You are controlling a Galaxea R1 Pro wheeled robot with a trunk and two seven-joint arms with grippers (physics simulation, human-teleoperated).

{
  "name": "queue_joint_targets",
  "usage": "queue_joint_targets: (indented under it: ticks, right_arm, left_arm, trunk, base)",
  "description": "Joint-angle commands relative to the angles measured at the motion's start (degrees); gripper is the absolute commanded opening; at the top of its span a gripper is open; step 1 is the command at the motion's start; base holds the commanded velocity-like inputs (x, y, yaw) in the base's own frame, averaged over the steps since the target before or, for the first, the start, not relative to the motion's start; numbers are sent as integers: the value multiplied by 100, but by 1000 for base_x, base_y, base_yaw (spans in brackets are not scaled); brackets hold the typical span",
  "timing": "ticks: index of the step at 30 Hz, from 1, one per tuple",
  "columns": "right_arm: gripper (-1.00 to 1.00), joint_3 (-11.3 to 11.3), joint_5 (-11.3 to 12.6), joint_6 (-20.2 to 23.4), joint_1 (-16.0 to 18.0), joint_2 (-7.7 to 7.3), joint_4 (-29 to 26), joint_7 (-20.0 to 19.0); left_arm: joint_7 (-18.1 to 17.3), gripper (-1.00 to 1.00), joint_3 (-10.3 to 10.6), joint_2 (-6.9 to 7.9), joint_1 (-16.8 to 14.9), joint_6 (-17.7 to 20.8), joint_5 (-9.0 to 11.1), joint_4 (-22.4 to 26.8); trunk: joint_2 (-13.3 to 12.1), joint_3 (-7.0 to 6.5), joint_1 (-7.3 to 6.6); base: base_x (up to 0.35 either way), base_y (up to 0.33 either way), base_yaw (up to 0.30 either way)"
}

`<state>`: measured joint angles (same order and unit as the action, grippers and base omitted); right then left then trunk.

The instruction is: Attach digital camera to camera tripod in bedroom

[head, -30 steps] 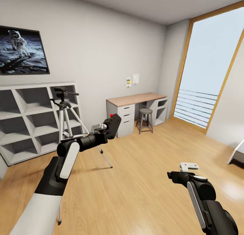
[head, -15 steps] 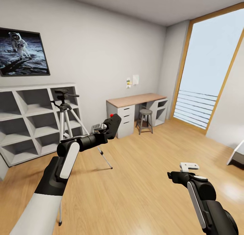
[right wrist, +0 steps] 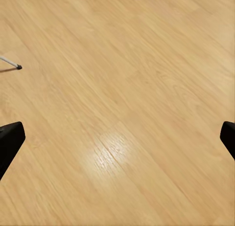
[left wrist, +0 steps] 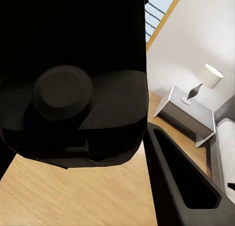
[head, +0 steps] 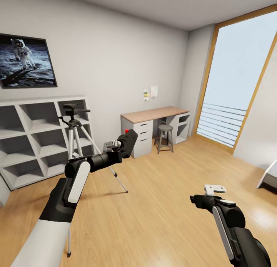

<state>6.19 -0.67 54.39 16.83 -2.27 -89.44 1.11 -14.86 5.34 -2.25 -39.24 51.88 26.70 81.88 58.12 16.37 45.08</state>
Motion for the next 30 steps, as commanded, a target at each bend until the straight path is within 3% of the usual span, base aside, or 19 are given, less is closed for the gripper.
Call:
queue_joint_targets:
  ticks: [1,30]
  right_arm:
    - [100,-4,-3,27,5,-2,-7,12]
    - [100,-9,-21,25,5,4,-4,12]
  left_arm:
    - [-34,-100,-6,-3,-5,23,-34,3]
    - [-34,-100,-6,-3,-5,23,-26,3]
  trunk:
    - [-36,-11,-22]
    - [-1199,-532,-659]
  base:
    - [0,0,0]
    - [0,0,0]
